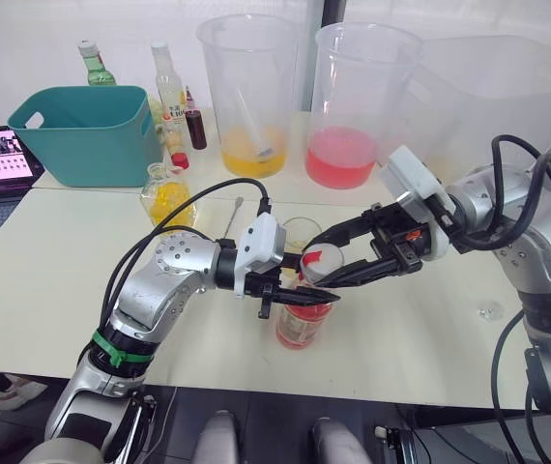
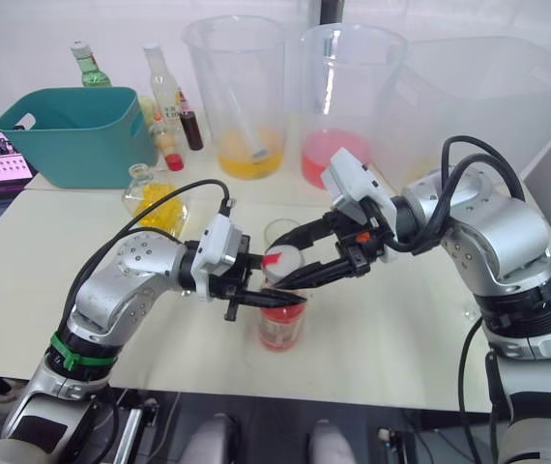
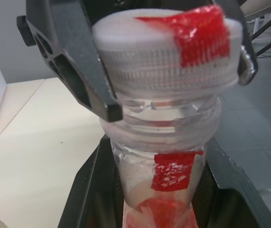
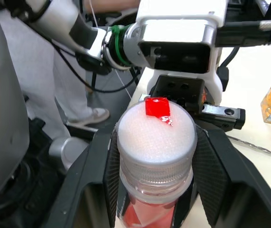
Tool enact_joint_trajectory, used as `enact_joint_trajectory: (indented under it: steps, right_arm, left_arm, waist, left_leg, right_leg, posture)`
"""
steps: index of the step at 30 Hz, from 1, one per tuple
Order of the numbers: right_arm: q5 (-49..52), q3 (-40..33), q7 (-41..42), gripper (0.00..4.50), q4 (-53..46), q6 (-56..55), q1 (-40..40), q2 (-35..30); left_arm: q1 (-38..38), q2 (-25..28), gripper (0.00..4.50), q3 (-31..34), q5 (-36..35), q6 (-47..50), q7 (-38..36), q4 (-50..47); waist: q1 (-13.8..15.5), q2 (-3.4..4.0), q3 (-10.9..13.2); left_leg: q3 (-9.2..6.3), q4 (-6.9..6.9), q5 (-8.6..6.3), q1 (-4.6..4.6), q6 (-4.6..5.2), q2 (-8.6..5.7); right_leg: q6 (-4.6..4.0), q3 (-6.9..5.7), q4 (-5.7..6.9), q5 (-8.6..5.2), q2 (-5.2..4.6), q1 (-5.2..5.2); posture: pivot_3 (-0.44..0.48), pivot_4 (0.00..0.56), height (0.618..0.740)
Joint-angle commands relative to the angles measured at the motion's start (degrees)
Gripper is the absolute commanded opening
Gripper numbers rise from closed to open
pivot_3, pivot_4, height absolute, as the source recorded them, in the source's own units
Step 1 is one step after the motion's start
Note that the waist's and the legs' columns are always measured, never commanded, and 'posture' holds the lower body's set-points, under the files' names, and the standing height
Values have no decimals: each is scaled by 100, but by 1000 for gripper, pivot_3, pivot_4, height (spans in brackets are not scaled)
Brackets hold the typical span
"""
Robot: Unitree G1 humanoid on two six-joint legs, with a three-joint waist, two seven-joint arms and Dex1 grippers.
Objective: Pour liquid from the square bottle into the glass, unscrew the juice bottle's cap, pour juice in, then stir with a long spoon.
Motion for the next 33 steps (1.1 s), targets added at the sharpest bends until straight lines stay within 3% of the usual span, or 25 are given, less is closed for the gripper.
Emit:
enact_joint_trajectory:
  steps: [1, 13, 17, 22, 26, 33]
  right_arm:
    - [546, -626, -285, 1603, -308, 248, -71, 8]
    - [554, -1693, -1528, 1600, -452, 535, 635, -495]
    - [-335, -2669, -2412, 1600, -137, 209, 1888, -932]
    - [-790, -3135, -3155, 1600, 23, 238, 2771, -990]
    - [-1614, -3105, -4193, 1600, 377, -80, 3349, -594]
    - [-2394, -2819, -5272, 1600, 1405, -507, 3154, 151]
  left_arm:
    - [10, 2, 1383, -2, 108, -11, 97, -26]
    - [90, -35, 1383, -3, 131, -54, 125, -37]
    - [191, -134, 1383, 109, -82, 93, 194, -46]
    - [248, -192, 1383, 163, -168, 135, 238, -54]
    - [273, -202, 1383, 203, -230, 196, 255, -50]
    - [347, -179, 1383, 305, -363, 349, 272, -80]
  waist:
    - [3, 1, 1]
    - [11, 1, 1]
    - [72, -3, 0]
    - [38, 7, -1]
    - [4, 10, -3]
    - [-8, 20, -2]
  left_leg:
    - [-1, 0, 0, -1, 0, 0]
    - [-1, 1, -1, -2, 1, -2]
    - [-3, 2, -1, -5, 2, -2]
    - [3, 1, -1, -5, 2, -4]
    - [1, 0, -1, -2, 2, -4]
    - [4, 0, -1, -2, 1, -6]
  right_leg:
    - [0, -1, 1, 0, 0, 0]
    - [0, -1, -2, 0, -2, 1]
    - [1, -4, -11, 0, -3, 7]
    - [2, 4, -12, 0, -4, 2]
    - [2, 3, -13, 0, -3, 8]
    - [2, 8, -13, -1, -4, 7]
  posture:
    - [0, 150, 719]
    - [0, 150, 719]
    - [0, 150, 719]
    - [0, 150, 719]
    - [0, 150, 719]
    - [0, 150, 719]
